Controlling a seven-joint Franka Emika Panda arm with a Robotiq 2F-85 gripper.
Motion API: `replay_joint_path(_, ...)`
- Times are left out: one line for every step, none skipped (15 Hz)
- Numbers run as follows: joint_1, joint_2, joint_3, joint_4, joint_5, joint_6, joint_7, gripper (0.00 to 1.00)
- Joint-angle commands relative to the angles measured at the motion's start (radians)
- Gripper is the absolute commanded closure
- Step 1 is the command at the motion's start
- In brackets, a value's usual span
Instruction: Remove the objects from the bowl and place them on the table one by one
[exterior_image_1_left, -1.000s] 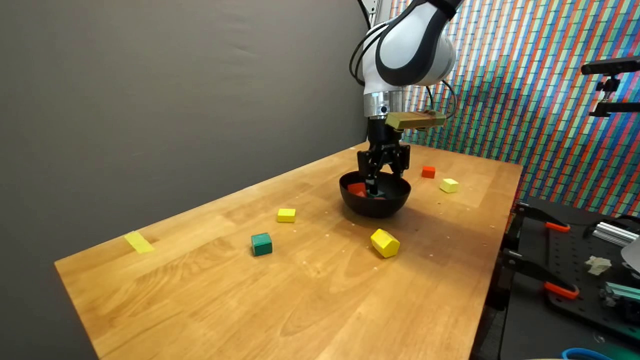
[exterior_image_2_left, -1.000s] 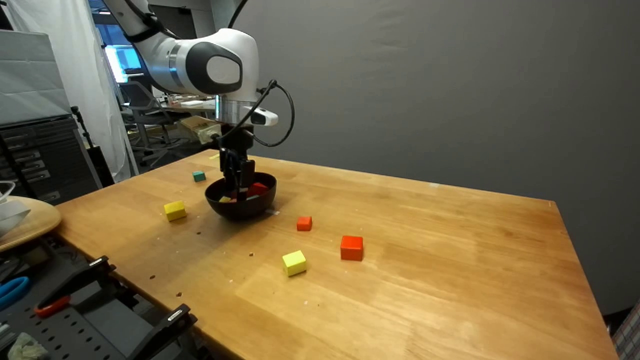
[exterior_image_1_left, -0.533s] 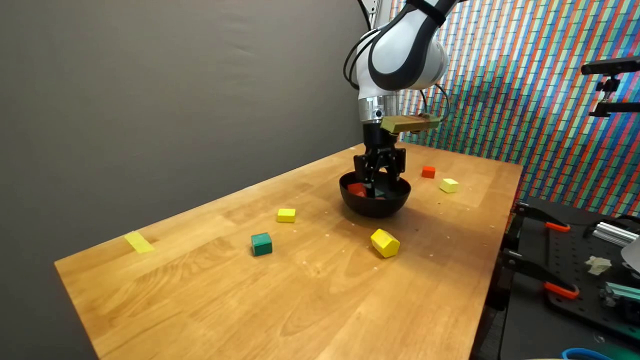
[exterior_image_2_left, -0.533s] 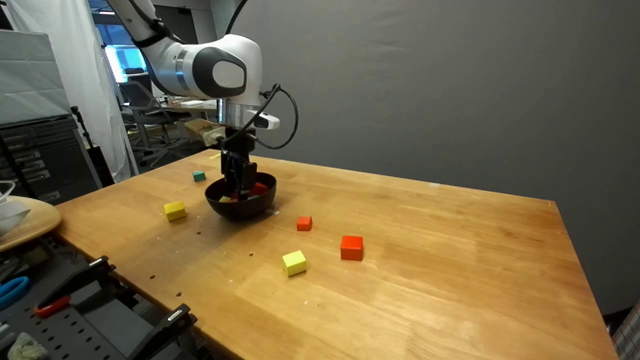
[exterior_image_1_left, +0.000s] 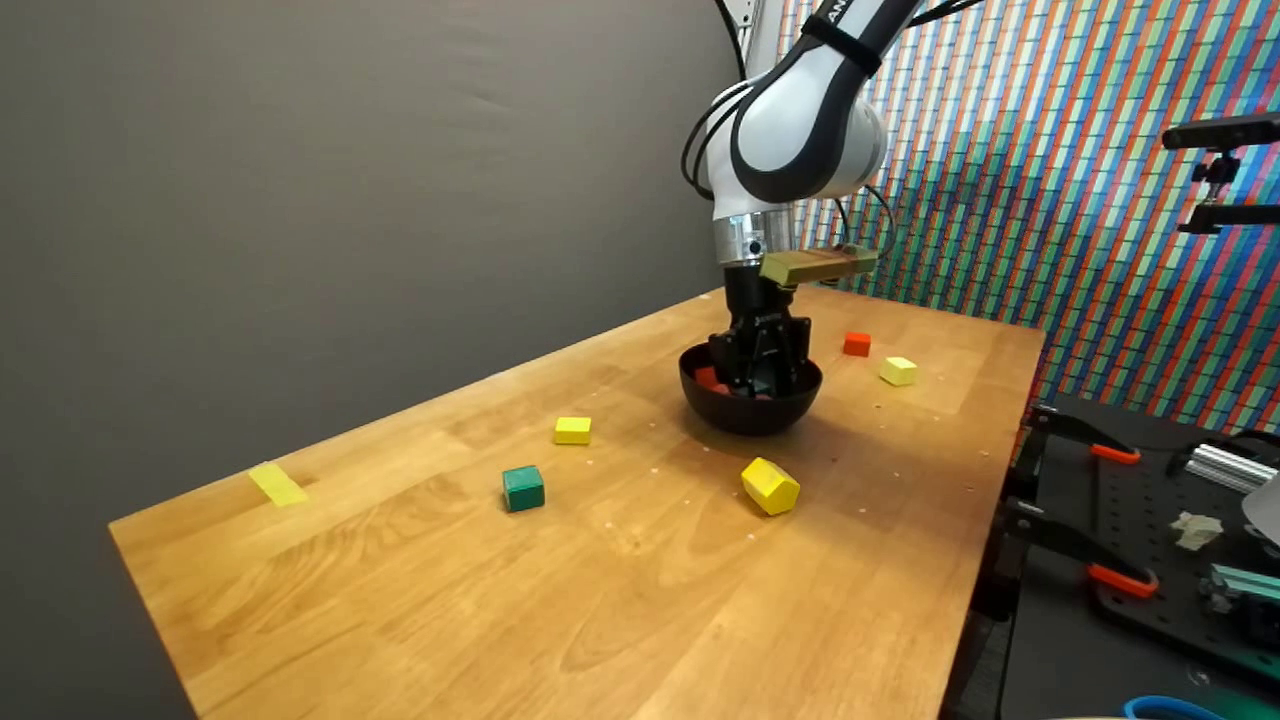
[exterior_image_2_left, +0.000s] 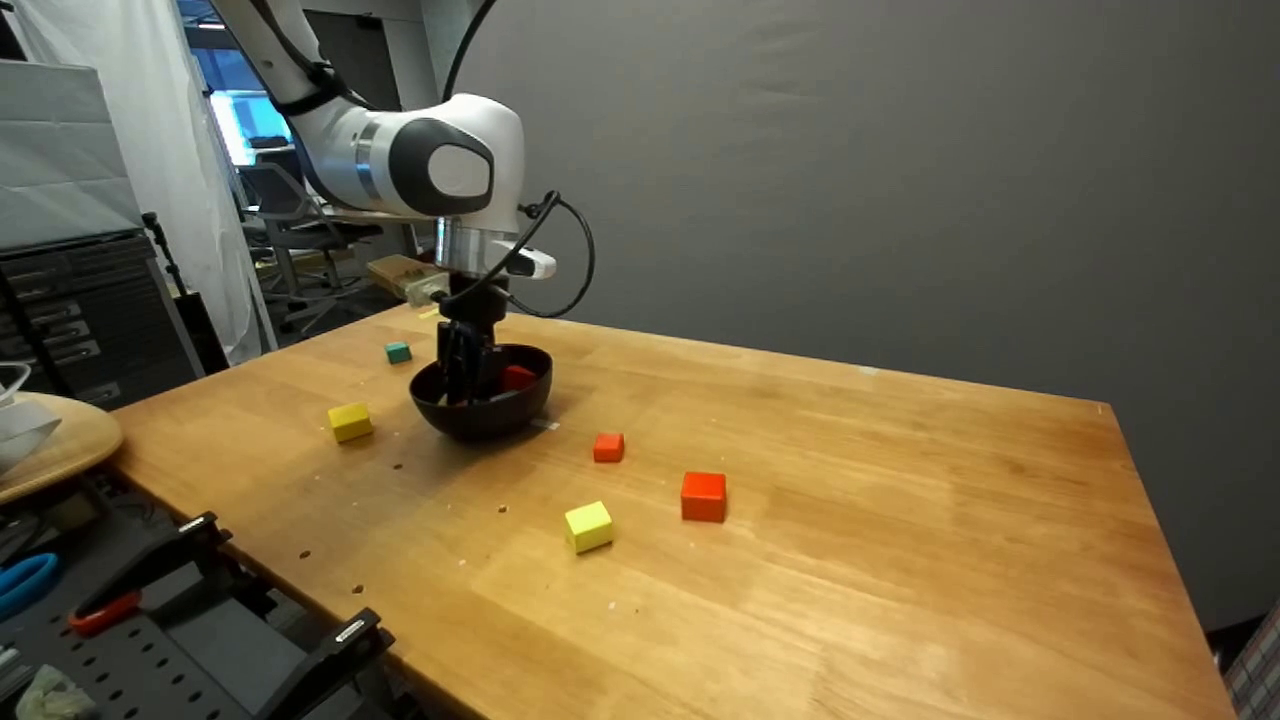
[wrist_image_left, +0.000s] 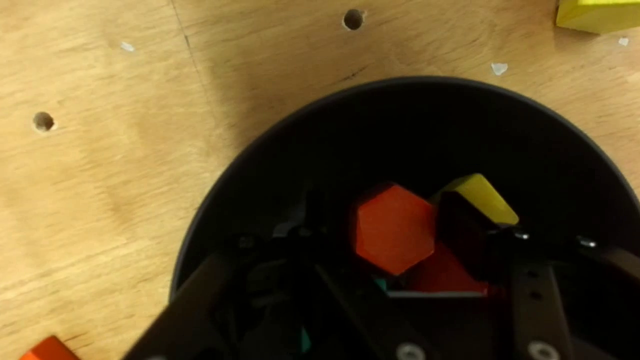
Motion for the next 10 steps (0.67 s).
replay_joint_path(0.008,0.021,-0.002,0.023,-0.027,-0.002,0.006,0.71)
replay_joint_path(0.01,0.021,-0.005,0.021,-0.033,0.004,0.009,0.81)
replay_joint_path(0.009,0.016,-0.004,0.018,-0.032,0.011,0.009,0.84)
replay_joint_path(0.01,0.013,-0.005,0.016,-0.034,0.014,0.011,0.84)
replay_joint_path(0.006,-0.007,-0.003,0.007,-0.03,0.014,0.006,0.84)
replay_joint_path(0.002,-0.03,-0.003,-0.001,-0.031,0.001,-0.001,0.84)
replay_joint_path(-0.006,-0.071,-0.002,-0.018,-0.032,-0.016,-0.017,0.84)
replay_joint_path(-0.009,-0.114,-0.007,-0.038,-0.043,-0.025,-0.028,0.84)
replay_joint_path(-0.009,-0.176,-0.021,-0.074,-0.06,0.007,-0.024,0.84)
replay_joint_path(0.008,-0.213,-0.057,-0.09,-0.111,0.043,0.03,0.84)
